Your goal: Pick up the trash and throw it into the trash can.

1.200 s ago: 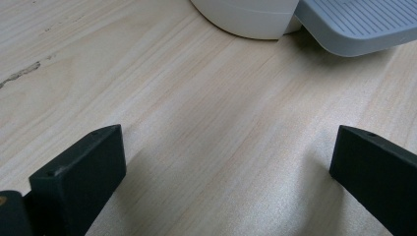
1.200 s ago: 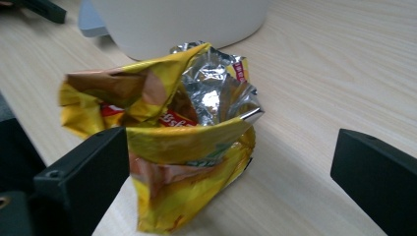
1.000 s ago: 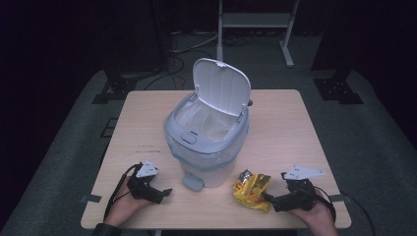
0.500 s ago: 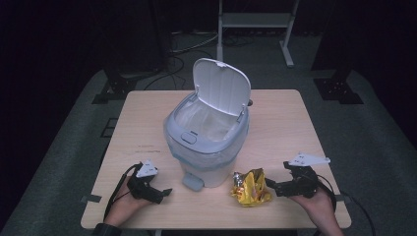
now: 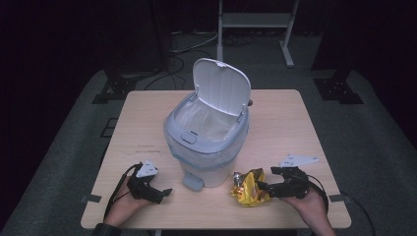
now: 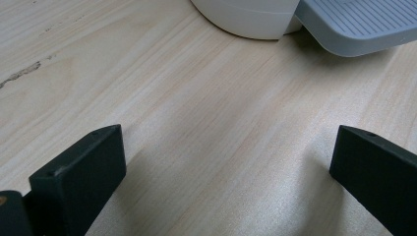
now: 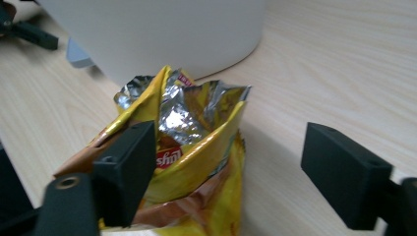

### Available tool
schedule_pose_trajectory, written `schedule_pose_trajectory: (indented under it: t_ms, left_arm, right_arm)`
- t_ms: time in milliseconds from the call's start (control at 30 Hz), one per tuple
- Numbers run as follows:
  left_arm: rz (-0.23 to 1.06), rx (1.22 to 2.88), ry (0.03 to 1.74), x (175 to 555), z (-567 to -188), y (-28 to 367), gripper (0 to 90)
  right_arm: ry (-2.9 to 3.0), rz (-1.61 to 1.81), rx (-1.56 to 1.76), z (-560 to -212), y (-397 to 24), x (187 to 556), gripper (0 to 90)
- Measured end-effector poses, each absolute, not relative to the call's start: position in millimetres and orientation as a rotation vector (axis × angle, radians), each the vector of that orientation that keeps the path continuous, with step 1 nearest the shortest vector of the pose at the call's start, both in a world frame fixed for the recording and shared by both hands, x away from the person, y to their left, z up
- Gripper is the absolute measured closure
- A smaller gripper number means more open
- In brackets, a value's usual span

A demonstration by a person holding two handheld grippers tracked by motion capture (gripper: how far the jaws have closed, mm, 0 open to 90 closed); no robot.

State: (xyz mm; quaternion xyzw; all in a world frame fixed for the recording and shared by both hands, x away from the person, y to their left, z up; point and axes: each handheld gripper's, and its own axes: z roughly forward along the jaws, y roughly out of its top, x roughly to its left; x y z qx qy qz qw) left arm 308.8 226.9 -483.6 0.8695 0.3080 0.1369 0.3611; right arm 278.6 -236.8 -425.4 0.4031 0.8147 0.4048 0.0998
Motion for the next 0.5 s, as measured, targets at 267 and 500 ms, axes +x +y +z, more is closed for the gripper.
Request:
schedule_pose_trajectory:
  t_ms: [267,500]
  left_arm:
    - [0.353,2.24,0.794,308.8,-483.6,226.8,0.0]
    - [0.353,2.24,0.794,308.7,-483.6,226.8,0.0]
  right_arm:
    - [2.463,1.215,1.194,-427.1,-235.9,275.8,37.0]
    - [2.49,1.23,1.198,-427.2,-237.2,273.0,46.3]
